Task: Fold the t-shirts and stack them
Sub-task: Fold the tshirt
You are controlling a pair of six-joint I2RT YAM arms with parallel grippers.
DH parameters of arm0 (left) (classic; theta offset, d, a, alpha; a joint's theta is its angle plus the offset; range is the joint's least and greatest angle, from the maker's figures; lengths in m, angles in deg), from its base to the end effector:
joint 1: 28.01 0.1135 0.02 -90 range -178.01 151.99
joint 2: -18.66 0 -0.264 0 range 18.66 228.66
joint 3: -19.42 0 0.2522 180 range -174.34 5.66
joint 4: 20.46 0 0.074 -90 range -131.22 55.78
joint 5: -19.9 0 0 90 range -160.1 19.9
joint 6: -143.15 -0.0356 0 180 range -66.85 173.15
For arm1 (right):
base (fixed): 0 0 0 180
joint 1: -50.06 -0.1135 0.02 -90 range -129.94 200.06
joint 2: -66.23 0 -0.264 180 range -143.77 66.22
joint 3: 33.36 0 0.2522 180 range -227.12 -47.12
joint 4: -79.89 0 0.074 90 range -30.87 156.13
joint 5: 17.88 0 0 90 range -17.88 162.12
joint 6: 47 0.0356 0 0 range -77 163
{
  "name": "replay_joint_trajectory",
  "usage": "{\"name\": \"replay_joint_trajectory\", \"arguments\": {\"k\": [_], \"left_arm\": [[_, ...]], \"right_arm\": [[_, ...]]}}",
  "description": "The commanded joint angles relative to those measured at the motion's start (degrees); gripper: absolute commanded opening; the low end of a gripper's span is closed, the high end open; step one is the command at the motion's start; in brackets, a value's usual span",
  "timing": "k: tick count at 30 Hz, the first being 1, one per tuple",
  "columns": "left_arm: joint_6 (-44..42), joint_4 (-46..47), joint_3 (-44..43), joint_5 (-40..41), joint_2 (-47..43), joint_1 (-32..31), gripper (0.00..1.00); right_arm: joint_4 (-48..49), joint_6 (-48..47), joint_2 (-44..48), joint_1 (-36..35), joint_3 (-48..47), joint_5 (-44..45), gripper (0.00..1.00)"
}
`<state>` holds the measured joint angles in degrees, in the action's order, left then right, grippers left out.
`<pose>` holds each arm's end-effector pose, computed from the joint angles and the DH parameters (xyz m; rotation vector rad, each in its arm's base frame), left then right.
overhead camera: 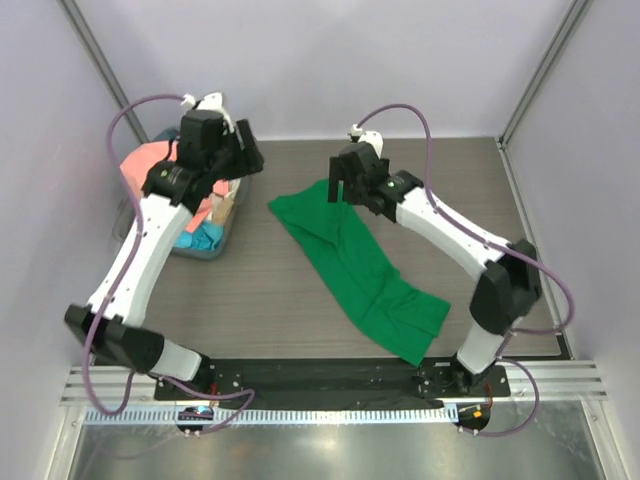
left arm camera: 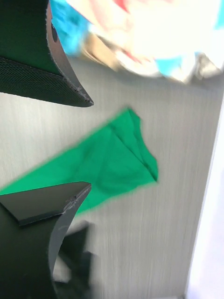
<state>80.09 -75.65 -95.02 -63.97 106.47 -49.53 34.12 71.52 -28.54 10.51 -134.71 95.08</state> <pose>0.3097 -0.1180 0.4380 -0.1653 2.0851 -0.4078 0.2982 0.2282 0.3380 -0.0002 2.1999 0.2136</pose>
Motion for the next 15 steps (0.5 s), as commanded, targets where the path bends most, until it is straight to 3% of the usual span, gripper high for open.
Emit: {"name": "replay_joint_trajectory", "arguments": {"k": [1,8,15], "left_arm": [[0.48,-4.09,11.36,3.89,-6.90,-0.37,0.66],[2.85,-2.16,36.13,3.27,-25.64,-0.45,0.66],[3.12,-4.19,45.39,4.24,-34.53,-0.45,0.66]], "right_arm": [[1.50,-12.06,-6.91,5.34,-5.21,-5.63,0.88],[2.04,-17.08,-27.57,11.86,-22.77,-17.60,0.88],[1.86,-17.97,-40.31,12.83,-29.21,-22.17,0.82]]}}
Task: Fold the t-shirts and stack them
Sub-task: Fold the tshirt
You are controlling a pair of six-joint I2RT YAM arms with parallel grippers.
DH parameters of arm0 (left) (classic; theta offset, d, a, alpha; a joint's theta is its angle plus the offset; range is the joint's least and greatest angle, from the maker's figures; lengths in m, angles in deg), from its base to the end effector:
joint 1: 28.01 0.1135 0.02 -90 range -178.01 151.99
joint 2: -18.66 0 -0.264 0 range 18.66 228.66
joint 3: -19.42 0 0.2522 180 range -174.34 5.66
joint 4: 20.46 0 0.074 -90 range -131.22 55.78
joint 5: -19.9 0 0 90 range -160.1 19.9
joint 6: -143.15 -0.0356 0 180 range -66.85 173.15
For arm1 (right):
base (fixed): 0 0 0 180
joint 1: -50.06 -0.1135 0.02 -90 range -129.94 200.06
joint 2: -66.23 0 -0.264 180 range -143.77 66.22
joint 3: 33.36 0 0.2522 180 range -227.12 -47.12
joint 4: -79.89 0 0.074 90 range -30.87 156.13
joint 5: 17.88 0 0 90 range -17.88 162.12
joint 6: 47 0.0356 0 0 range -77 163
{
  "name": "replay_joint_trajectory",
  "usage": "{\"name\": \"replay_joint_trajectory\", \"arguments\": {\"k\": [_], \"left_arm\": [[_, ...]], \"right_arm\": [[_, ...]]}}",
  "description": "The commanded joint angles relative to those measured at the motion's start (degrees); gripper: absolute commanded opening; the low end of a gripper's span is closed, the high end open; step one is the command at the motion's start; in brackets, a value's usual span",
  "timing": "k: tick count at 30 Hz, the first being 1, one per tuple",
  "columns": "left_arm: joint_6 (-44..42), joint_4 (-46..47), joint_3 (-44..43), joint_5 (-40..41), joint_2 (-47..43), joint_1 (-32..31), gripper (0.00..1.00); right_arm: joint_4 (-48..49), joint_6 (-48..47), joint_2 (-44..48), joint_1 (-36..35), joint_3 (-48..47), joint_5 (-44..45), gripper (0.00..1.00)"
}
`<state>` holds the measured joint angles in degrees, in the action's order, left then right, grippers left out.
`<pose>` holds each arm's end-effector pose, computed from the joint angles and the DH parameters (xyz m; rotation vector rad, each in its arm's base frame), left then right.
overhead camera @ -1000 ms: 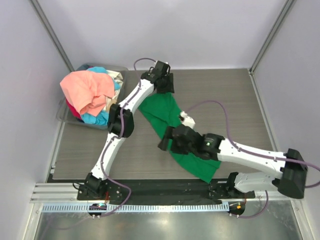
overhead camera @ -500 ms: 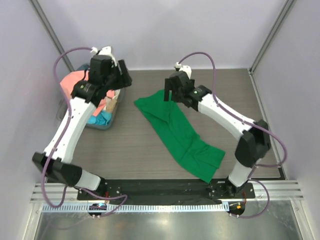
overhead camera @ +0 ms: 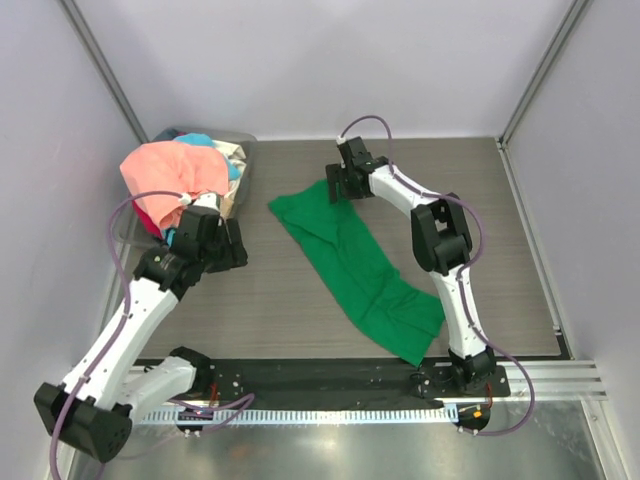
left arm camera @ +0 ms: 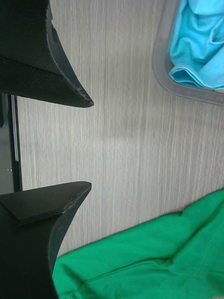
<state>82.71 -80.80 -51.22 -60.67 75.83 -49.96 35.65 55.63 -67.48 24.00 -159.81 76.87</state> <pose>0.1847 -0.0681 0.3144 -0.2359 2.3753 -0.2325 0.4691 0.2261 0.1868 -0.2538 2.4619 0.1894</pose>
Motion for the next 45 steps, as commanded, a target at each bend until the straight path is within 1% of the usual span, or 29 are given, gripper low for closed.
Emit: {"name": "replay_joint_trajectory", "arguments": {"k": [1,2,4,5,6,8,9,10,12,14,15,16,18,19,22,24,29,30,31,32,33,34,36,37,38,40,41,42,45], "left_arm": [[0.41,1.67,2.90,0.94,-5.38,0.07,0.66],[0.84,2.28,4.92,1.72,-6.62,-0.10,0.67],[0.94,2.73,4.77,1.29,-8.90,-0.02,0.68],[0.85,2.90,4.85,1.73,-9.26,-0.10,0.69],[0.85,2.99,5.11,3.73,-9.53,-0.02,0.69],[0.76,2.64,4.94,3.84,-8.74,-0.02,0.70],[0.59,2.56,4.85,2.88,-8.22,-0.02,0.70],[0.41,2.73,4.76,2.79,-7.25,-0.02,0.69],[0.23,2.64,4.59,2.96,-6.37,-0.02,0.68],[0.15,2.73,4.59,3.14,-5.75,-0.10,0.68],[0.15,2.64,4.59,3.14,-5.58,-0.02,0.68],[0.06,2.82,4.50,3.14,-5.49,-0.02,0.68],[0.06,2.91,4.67,3.05,-5.40,-0.02,0.68],[-0.03,3.08,4.68,2.88,-5.40,-0.10,0.68],[-0.29,3.26,4.76,2.52,-4.70,-0.02,0.68],[-0.47,3.52,4.68,2.09,-3.91,-0.11,0.68],[-0.91,4.05,4.41,-0.46,-1.19,-0.11,0.66],[-1.00,4.22,4.41,-2.21,-0.66,-0.19,0.66],[-1.08,4.49,4.41,-3.09,0.39,-0.19,0.66],[-1.00,4.49,4.32,-3.45,0.92,-0.63,0.67],[-0.65,4.84,4.41,-3.54,1.28,-1.07,0.67],[0.49,5.19,4.50,-3.80,2.15,-1.68,0.68],[2.07,7.81,4.85,-4.68,3.21,-4.31,0.68],[2.95,9.05,5.11,-4.69,3.82,-5.72,0.68],[4.79,10.28,5.12,-4.60,5.83,-9.12,0.69],[6.29,14.14,4.94,-4.60,8.39,-12.57,0.69],[7.25,15.55,4.77,-5.55,10.14,-15.54,0.69],[8.83,18.69,4.76,-5.91,13.38,-17.05,0.69],[12.08,24.67,4.32,-8.37,20.67,-22.42,0.68]], "right_arm": [[0.25,-2.16,-1.99,-0.65,-4.38,-4.92,0.82],[0.42,-1.90,-2.52,-0.57,-4.56,-6.58,0.81],[0.42,-1.72,-4.01,-0.57,-4.91,-7.74,0.70],[0.59,-1.29,-4.54,-0.65,-5.35,-8.00,0.61],[0.77,-1.02,-4.89,-0.65,-5.61,-8.53,0.46],[1.21,-0.41,-6.73,-0.65,-7.10,-9.32,0.30],[1.30,0.03,-7.44,-0.57,-7.98,-9.93,0.09],[1.39,0.56,-8.49,-0.65,-9.03,-10.46,0.01],[1.65,2.48,-11.82,-0.65,-13.77,-9.42,0.01],[1.65,4.94,-13.85,0.39,-18.86,0.03,0.01],[1.65,8.61,-15.51,1.44,-20.37,3.04,0.01],[1.56,11.95,-16.22,2.93,-21.69,5.77,0.01],[0.69,18.28,-17.63,8.99,-24.41,9.47,0.01],[0.08,25.10,-17.55,10.84,-24.34,10.88,0.01],[-1.07,30.95,-15.98,15.69,-22.06,14.57,0.01],[-1.34,32.46,-13.09,16.48,-17.85,16.60,0.01],[0.15,33.96,-11.31,16.31,-11.43,14.15,0.01],[0.94,33.18,-11.40,16.22,-11.33,13.19,0.03],[1.82,31.95,-11.57,16.22,-11.42,10.13,0.13],[3.22,30.63,-12.18,16.31,-11.94,8.01,0.25],[3.23,27.23,-12.62,16.31,-14.38,6.34,0.50],[3.23,25.63,-12.89,16.31,-15.71,2.67,0.60],[2.71,20.81,-11.93,16.48,-18.36,0.00,0.77],[2.18,19.56,-10.97,16.57,-18.45,0.34,0.79],[1.22,18.68,-9.31,16.92,-16.62,0.95,0.81],[1.12,16.56,-2.64,17.36,-12.76,2.45,0.85],[1.21,16.21,-0.09,17.71,-10.39,3.32,0.86],[1.12,15.86,5.60,18.32,-4.88,3.33,0.87],[1.12,15.85,14.23,18.94,8.15,3.60,0.88]]}}
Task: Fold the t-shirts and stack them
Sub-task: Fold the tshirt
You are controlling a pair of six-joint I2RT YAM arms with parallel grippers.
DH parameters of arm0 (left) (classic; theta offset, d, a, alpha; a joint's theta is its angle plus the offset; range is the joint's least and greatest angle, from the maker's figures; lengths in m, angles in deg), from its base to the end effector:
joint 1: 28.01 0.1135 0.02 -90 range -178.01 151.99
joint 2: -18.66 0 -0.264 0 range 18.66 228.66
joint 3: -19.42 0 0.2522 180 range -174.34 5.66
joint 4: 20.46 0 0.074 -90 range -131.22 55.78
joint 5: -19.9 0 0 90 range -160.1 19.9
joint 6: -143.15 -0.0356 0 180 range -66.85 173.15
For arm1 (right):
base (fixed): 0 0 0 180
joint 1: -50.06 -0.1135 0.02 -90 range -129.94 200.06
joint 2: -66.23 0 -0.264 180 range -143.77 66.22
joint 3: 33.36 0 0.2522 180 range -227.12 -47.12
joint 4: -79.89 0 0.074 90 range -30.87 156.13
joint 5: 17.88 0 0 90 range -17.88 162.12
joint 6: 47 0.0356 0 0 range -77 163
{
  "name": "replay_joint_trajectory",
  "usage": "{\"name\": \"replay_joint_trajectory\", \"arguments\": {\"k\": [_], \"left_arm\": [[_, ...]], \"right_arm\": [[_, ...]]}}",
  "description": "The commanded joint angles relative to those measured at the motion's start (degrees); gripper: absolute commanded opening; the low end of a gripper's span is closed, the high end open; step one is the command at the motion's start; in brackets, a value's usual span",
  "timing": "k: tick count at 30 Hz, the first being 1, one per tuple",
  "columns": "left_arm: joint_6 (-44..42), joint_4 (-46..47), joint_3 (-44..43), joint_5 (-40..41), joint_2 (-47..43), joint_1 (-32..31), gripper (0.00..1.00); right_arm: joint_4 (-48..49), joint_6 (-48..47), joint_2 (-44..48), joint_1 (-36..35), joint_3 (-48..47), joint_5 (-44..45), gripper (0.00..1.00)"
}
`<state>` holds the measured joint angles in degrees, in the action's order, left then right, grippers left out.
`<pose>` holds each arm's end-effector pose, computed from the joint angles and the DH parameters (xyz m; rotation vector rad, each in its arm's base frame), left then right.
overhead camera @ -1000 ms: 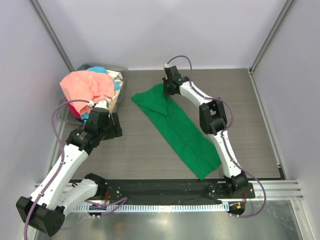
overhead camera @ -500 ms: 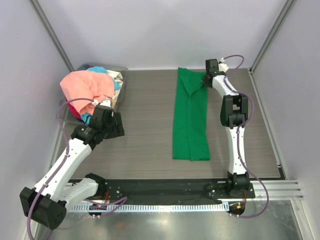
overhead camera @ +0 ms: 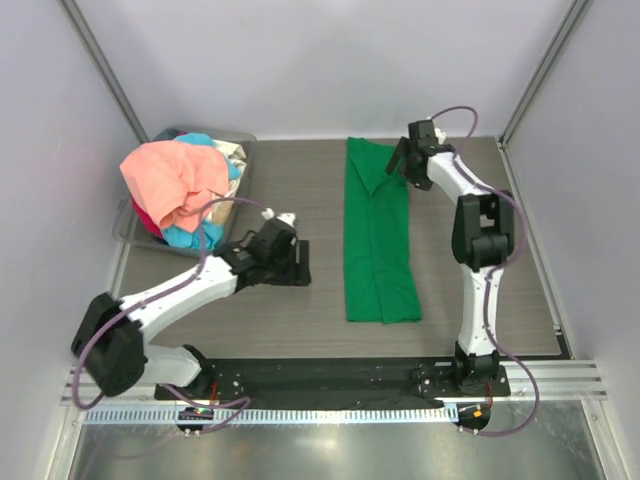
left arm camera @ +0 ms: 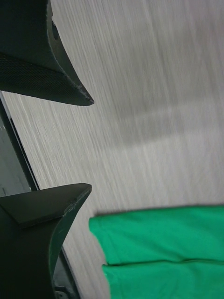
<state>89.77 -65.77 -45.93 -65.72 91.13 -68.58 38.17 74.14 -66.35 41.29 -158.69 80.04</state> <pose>0.1974 -0.1654 0.2472 0.0546 2.5438 -0.4638 0.5152 0.0745 0.1936 0.5308 2.3613 0.1515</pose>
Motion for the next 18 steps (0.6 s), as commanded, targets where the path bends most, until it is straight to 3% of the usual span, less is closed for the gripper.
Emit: {"name": "replay_joint_trajectory", "arguments": {"k": [1,8,16,18], "left_arm": [[5.73,10.97,-1.05,-3.94,6.97,-5.03,0.68],[10.05,19.42,-2.02,-6.93,17.96,-14.35,0.67],[13.38,27.15,-0.27,-7.19,24.29,-18.83,0.66],[14.79,30.13,0.61,-7.89,26.40,-19.01,0.60]], "right_arm": [[-1.39,-2.66,18.09,1.66,10.20,0.51,0.89],[-1.39,-1.43,38.32,1.57,39.80,-3.44,0.89],[1.68,0.59,54.17,1.30,62.33,-10.90,0.88],[2.74,2.08,56.01,1.31,66.99,-12.57,0.88]]}}
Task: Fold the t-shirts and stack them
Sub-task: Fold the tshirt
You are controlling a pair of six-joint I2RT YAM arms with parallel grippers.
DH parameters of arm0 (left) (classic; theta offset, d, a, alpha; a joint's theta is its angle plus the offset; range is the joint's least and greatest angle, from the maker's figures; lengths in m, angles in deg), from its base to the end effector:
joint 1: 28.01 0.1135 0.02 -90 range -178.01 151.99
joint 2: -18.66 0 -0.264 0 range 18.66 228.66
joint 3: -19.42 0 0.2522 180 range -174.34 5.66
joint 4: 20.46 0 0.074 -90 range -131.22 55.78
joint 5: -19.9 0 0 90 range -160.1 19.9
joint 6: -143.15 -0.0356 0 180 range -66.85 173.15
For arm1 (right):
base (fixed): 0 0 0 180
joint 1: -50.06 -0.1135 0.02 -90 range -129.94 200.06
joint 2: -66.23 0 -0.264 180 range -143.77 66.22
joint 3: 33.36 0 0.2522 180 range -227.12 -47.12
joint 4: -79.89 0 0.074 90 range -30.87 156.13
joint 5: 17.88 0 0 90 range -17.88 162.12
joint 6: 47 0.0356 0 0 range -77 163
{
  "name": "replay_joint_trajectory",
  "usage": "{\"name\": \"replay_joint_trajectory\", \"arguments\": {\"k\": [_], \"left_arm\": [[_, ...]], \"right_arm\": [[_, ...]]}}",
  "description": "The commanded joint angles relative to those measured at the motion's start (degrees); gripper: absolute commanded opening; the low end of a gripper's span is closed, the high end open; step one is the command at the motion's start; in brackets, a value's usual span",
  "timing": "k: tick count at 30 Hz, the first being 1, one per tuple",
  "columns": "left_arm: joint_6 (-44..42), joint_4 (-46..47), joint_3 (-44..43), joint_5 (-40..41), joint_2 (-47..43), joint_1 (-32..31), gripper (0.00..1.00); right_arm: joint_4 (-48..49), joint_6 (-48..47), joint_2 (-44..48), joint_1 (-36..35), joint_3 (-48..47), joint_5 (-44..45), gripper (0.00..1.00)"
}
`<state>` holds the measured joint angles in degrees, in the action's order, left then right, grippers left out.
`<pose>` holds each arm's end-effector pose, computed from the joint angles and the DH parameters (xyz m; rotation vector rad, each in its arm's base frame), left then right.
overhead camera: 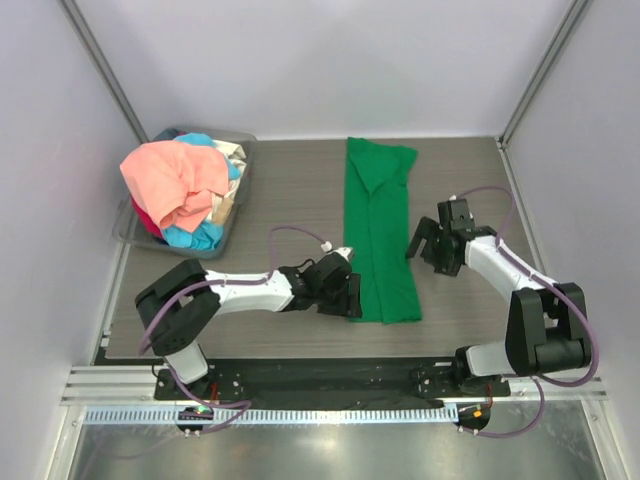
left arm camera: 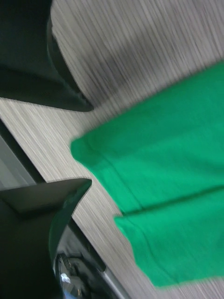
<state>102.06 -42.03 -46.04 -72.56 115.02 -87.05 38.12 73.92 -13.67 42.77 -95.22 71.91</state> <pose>0.1697 -0.2858 0.1595 0.2566 2.6734 -0.7719 0.2664 0.0342 0.2006 0.5382 2.5793 0.2372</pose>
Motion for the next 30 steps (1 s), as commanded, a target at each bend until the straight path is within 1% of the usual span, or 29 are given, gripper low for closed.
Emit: {"name": "replay_joint_trajectory", "arguments": {"k": [1,2,4,5,7,8,9,11,13,15,16,19,21,22,23,25,26,28,30], "left_arm": [[3.47,7.45,1.07,-1.75,3.22,-0.54,0.56],[3.91,9.03,1.34,-1.93,4.09,-0.54,0.46],[4.27,9.57,1.95,-1.85,4.37,-0.54,0.36],[4.62,9.48,2.30,-1.41,3.84,-0.54,0.27],[4.88,9.05,3.88,-0.27,2.70,-0.46,0.17],[5.23,8.17,4.41,1.47,0.96,-0.46,0.10],[5.58,7.99,5.03,2.10,0.07,-0.46,0.07],[6.37,5.97,7.40,5.78,-2.21,-0.46,0.02],[7.61,5.70,9.16,7.11,-5.21,-0.37,0.00],[8.48,5.70,11.18,8.08,-6.79,-0.37,0.00],[8.66,5.70,11.62,8.17,-6.97,-0.37,0.00],[9.28,5.70,12.68,8.08,-6.45,-0.45,0.01],[9.54,5.79,13.12,7.73,-6.09,-0.37,0.06],[9.72,6.05,13.21,7.65,-5.92,-0.37,0.10],[9.81,6.14,13.38,7.47,-6.00,-0.37,0.27],[9.89,6.23,13.65,7.47,-6.53,-0.37,0.39],[9.89,6.32,13.82,7.56,-6.88,-0.37,0.48],[9.98,6.23,14.17,7.90,-7.67,-0.37,0.51],[10.33,6.23,14.52,8.17,-8.64,-0.37,0.51]], "right_arm": [[4.09,2.74,3.95,-0.27,6.23,-5.93,0.88],[4.63,3.27,4.57,-0.70,7.30,-6.29,0.88],[5.07,4.24,5.80,-1.32,9.51,-6.56,0.88],[5.07,4.59,6.42,-2.11,10.21,-6.65,0.88],[4.98,6.60,8.09,-2.81,12.48,-6.73,0.87],[5.07,7.48,8.70,-3.43,13.37,-6.65,0.87],[4.98,8.45,10.19,-4.39,14.34,-6.65,0.87],[4.98,11.52,11.77,-5.80,17.06,-6.56,0.87],[4.89,13.55,14.58,-8.52,19.52,-6.39,0.87],[4.20,16.89,16.78,-11.06,20.76,-4.82,0.87],[3.84,18.03,19.05,-13.43,21.63,-4.11,0.87],[1.74,21.81,22.14,-17.57,23.22,-1.64,0.87],[-0.45,24.09,25.13,-19.25,23.92,-0.59,0.87],[-1.34,24.71,26.27,-20.21,24.62,-0.06,0.87],[-2.04,25.41,27.15,-21.61,25.06,-0.06,0.87],[-4.94,27.00,30.14,-22.76,25.85,3.10,0.87],[-5.65,27.53,31.28,-23.81,26.21,3.37,0.86],[-6.44,29.10,33.84,-24.43,27.78,3.20,0.83],[-6.44,30.07,34.98,-25.14,28.67,2.85,0.78]]}}
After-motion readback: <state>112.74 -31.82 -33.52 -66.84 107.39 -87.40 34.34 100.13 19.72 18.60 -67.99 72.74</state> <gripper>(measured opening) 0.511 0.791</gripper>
